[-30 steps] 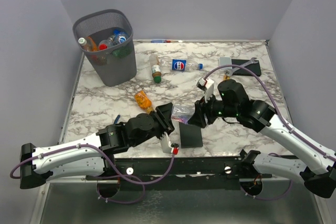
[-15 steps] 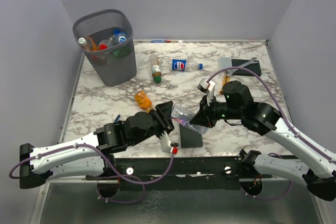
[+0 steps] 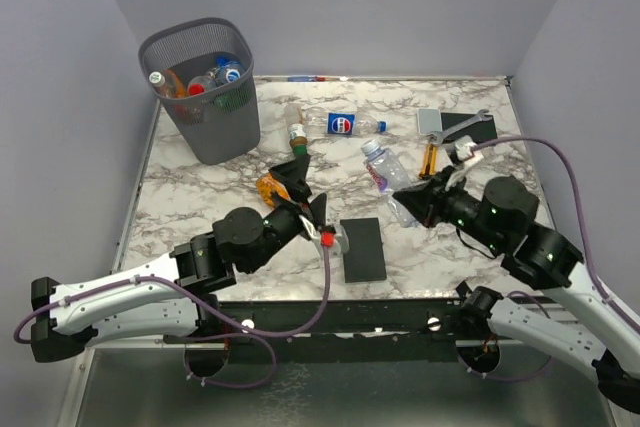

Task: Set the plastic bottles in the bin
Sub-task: Pick up the plastic bottle at the center of the board, then place the plastic bottle in the trash bin.

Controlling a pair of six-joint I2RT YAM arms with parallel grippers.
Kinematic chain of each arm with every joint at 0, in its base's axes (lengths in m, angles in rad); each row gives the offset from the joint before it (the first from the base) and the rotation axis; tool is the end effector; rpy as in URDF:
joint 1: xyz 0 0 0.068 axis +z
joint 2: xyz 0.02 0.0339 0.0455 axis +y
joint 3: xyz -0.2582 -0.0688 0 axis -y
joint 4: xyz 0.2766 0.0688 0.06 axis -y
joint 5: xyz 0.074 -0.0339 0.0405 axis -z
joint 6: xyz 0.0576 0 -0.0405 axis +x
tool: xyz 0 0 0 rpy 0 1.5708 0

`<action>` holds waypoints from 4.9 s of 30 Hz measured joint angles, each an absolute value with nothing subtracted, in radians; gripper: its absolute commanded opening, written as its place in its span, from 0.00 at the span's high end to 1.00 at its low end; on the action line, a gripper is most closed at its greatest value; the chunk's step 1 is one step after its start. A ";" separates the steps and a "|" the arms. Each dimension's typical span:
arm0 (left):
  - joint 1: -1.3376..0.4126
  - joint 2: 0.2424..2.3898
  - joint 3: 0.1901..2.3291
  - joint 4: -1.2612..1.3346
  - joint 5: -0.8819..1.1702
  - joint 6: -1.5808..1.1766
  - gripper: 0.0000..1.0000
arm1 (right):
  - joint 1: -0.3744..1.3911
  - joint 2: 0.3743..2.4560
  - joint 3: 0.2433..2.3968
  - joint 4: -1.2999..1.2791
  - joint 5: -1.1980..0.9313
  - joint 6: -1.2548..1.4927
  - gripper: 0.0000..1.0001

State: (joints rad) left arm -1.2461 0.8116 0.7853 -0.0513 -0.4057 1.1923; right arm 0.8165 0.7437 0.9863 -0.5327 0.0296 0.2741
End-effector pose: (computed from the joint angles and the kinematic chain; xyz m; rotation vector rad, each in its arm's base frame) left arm 0.1003 -0.2267 0.3437 1.4157 0.8479 0.2930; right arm 0.1451 0.1520 0.3754 -0.4952 1.8602 0.7195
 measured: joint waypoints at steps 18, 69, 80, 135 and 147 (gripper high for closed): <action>-0.958 1.034 0.943 0.489 -0.023 -0.453 0.38 | 0.816 0.553 0.636 0.003 -0.010 0.398 1.00; -0.828 1.182 1.103 0.300 0.199 -0.627 1.00 | 0.816 0.639 0.790 -0.090 -0.065 0.417 0.00; -0.815 1.122 1.548 0.209 -0.419 0.105 1.00 | 0.816 0.523 0.990 -0.297 0.019 0.383 0.00; -0.142 1.897 1.665 0.561 -0.603 -0.036 0.24 | 0.816 0.381 0.626 -0.368 0.088 0.569 0.00; -0.392 1.597 1.739 0.509 -0.656 0.052 0.21 | 0.816 0.381 0.683 -0.410 0.144 0.530 0.00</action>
